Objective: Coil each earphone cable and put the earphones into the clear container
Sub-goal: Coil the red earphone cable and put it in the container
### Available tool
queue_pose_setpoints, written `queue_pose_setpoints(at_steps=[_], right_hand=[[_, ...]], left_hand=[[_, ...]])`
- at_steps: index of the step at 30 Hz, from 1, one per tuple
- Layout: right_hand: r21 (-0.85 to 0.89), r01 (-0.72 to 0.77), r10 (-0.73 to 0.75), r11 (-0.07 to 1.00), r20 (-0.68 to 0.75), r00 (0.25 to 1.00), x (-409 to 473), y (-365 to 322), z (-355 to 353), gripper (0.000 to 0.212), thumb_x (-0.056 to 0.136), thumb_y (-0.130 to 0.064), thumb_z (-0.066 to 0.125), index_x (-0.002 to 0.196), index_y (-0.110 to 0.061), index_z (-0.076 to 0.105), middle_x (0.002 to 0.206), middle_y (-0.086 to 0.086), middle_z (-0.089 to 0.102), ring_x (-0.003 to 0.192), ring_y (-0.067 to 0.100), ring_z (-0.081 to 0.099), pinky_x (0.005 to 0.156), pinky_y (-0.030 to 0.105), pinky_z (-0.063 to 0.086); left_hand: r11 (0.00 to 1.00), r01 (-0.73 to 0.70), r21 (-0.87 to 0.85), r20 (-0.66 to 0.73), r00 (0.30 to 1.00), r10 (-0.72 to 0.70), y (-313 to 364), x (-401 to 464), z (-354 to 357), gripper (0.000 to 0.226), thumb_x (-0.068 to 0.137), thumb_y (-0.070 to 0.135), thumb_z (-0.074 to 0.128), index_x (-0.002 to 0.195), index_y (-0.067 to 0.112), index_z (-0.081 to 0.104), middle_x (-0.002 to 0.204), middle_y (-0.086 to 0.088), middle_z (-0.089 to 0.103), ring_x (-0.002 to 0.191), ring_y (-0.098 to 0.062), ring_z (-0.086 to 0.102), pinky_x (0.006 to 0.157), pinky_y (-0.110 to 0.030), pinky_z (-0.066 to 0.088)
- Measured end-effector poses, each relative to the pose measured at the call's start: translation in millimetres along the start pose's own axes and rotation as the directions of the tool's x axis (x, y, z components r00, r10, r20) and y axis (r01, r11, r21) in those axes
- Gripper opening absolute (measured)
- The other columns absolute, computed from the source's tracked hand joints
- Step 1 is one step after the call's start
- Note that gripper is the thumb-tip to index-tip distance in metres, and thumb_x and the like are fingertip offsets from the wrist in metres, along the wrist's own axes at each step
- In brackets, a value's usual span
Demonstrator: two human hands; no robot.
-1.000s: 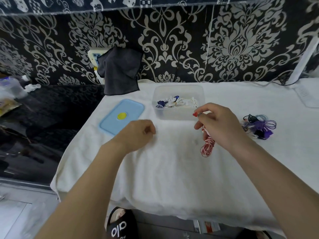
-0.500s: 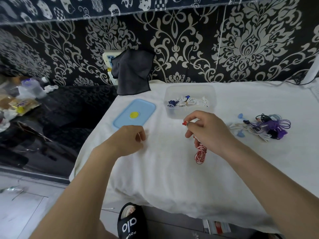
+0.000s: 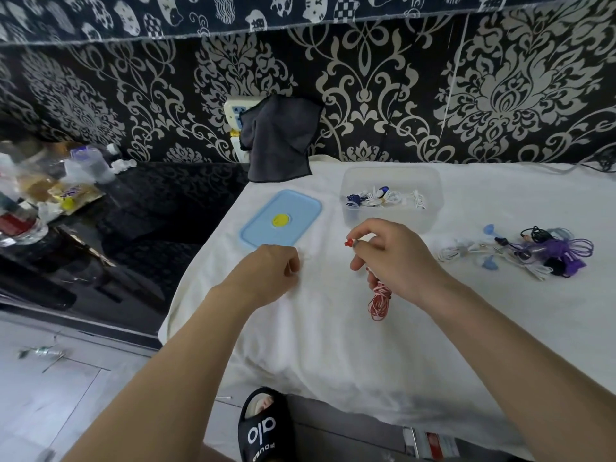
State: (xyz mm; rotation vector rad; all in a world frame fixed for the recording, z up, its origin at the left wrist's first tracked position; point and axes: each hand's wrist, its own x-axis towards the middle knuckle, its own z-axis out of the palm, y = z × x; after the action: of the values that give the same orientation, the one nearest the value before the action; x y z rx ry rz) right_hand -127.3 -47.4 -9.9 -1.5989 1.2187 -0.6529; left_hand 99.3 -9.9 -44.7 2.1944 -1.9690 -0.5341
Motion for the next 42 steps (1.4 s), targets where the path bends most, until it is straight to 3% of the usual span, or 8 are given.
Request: queue_pose_setpoints(at_steps=[5,10,14,22,27,31,38,42], right_hand=[[-0.017,0.002,-0.002,1.0,0.002,1.0,2,1,1,0.019,0.095,-0.012,0.052,0.093,-0.023,0.067,0.073,-0.001,0.074,0.046,0.018,0.056,0.044,0.019,0.044],[0.014,0.0,0.0,1.0,0.01,1.0,5,0,0,0.017,0.095,-0.013,0.053,0.093,-0.023,0.067,0.073,-0.003,0.075,0.046,0.019,0.058,0.048,0.02,0.046],[0.028,0.0,0.0,1.0,0.012,1.0,6,-2,0,0.016,0.095,-0.015,0.054,0.093,-0.024,0.067,0.074,-0.003,0.075,0.047,0.02,0.059,0.052,0.023,0.047],[0.035,-0.009,0.008,0.999,0.015,1.0,8,-3,3,0.016,0.094,-0.015,0.054,0.093,-0.024,0.067,0.074,-0.003,0.075,0.047,0.02,0.059,0.054,0.026,0.049],[0.012,-0.01,0.01,1.0,0.023,1.0,8,-4,5,0.015,0.094,-0.016,0.054,0.093,-0.024,0.067,0.074,-0.003,0.075,0.047,0.019,0.059,0.049,0.021,0.047],[0.011,-0.012,0.011,1.0,0.025,1.0,8,-5,7,0.017,0.094,-0.013,0.053,0.093,-0.023,0.067,0.074,-0.002,0.075,0.046,0.018,0.057,0.045,0.016,0.043],[0.001,-0.011,0.011,1.0,0.027,1.0,13,-5,8,0.016,0.095,-0.014,0.053,0.094,-0.022,0.066,0.074,-0.001,0.075,0.046,0.019,0.057,0.042,0.015,0.04],[-0.011,-0.016,0.017,1.0,0.042,0.999,16,-6,10,0.017,0.095,-0.015,0.052,0.094,-0.024,0.066,0.075,-0.002,0.075,0.047,0.019,0.058,0.044,0.016,0.041]], left_hand=[[0.999,-0.04,-0.009,-0.009,0.999,0.04,1,3,1,0.013,0.086,0.011,0.063,0.082,0.023,0.06,0.084,0.005,0.064,0.077,-0.018,0.059,0.072,-0.034,0.053],[0.939,-0.096,-0.332,-0.069,0.995,0.077,6,-5,-15,0.017,0.089,0.009,0.069,0.081,0.021,0.06,0.085,0.01,0.063,0.062,-0.008,0.05,0.061,-0.018,0.046],[0.917,-0.138,-0.374,-0.123,0.988,0.098,16,-12,-22,0.015,0.087,0.009,0.072,0.083,0.018,0.062,0.076,0.021,0.06,0.071,-0.023,0.056,0.053,-0.012,0.041],[0.91,-0.186,-0.37,-0.149,0.979,0.14,19,-11,-21,0.018,0.085,0.01,0.075,0.081,0.015,0.058,0.072,0.014,0.056,0.062,-0.02,0.051,0.052,-0.013,0.039],[0.943,-0.154,-0.297,-0.085,0.987,0.134,5,-3,-9,0.022,0.082,0.01,0.073,0.082,0.026,0.058,0.08,0.011,0.06,0.059,-0.008,0.047,0.06,-0.021,0.045],[0.977,-0.098,-0.187,0.012,0.995,0.102,-1,3,3,0.019,0.077,0.013,0.072,0.081,0.027,0.06,0.077,0.011,0.061,0.068,-0.012,0.055,0.069,-0.035,0.054],[0.963,-0.025,-0.269,-0.056,0.998,0.01,1,15,-2,0.021,0.081,0.022,0.077,0.093,0.024,0.061,0.082,0.005,0.057,0.063,-0.011,0.05,0.057,-0.018,0.044],[0.994,-0.031,-0.103,-0.117,0.993,0.019,5,23,3,0.01,0.092,0.021,0.063,0.102,0.022,0.064,0.087,0.006,0.054,0.075,-0.014,0.055,0.062,-0.024,0.043]])
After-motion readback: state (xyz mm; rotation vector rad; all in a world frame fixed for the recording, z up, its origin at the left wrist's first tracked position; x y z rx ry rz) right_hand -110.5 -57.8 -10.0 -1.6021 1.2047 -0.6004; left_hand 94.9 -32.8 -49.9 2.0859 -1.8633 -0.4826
